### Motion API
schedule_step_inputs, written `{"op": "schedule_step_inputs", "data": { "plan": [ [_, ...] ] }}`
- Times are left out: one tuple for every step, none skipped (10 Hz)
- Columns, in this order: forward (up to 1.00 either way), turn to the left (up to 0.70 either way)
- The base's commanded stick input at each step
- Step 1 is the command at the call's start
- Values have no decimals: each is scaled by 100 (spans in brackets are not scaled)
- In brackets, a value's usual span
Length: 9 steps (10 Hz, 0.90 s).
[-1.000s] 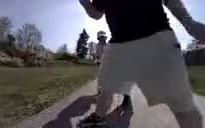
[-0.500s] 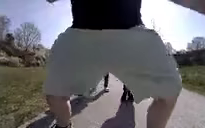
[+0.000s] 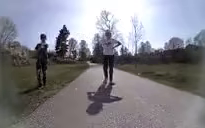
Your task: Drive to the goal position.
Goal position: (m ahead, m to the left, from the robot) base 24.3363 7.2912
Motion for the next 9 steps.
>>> {"op": "schedule_step_inputs", "data": {
  "plan": [
    [0, 0],
    [52, 0],
    [85, 0],
    [85, 0],
    [85, 0],
    [85, 0],
    [85, 0],
    [85, 0],
    [85, 0]
  ]
}}
